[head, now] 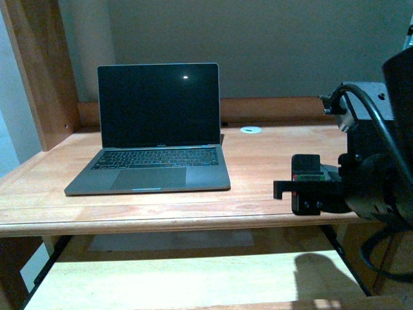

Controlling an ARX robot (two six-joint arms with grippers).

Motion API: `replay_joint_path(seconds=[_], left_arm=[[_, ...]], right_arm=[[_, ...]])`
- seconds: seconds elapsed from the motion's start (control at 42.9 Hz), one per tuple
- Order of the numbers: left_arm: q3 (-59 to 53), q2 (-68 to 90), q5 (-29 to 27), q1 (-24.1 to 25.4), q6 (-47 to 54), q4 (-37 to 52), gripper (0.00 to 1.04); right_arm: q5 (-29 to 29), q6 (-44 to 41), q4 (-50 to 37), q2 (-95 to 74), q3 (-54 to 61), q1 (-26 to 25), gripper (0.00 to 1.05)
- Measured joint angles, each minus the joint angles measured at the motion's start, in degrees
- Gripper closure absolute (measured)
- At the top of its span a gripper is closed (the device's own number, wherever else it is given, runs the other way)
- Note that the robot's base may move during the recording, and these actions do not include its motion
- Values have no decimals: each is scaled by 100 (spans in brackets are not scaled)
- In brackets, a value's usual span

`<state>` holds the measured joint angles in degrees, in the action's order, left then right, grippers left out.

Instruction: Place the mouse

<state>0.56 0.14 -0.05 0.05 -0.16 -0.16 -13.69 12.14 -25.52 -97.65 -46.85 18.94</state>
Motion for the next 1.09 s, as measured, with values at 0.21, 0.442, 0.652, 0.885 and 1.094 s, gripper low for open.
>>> replay_joint_path(seconds=[0.21,0.442,0.652,0.885,1.094], left_arm=[[0,0,-7,0,0,-2,7],[0,0,-2,0,0,-2,7],[0,0,0,0,0,0,7],[0,0,-2,0,0,-4,7],[0,0,-2,0,0,-2,7]], right_arm=[[151,20,186,-835,-901,-50,42],[149,20,173,-824,-901,-39,42],[133,105,321,-1064,-1246,-74,42],[264,339,870,-2052,-2420,-197,42],[323,402,1364,-2883,-3453,-420,42]])
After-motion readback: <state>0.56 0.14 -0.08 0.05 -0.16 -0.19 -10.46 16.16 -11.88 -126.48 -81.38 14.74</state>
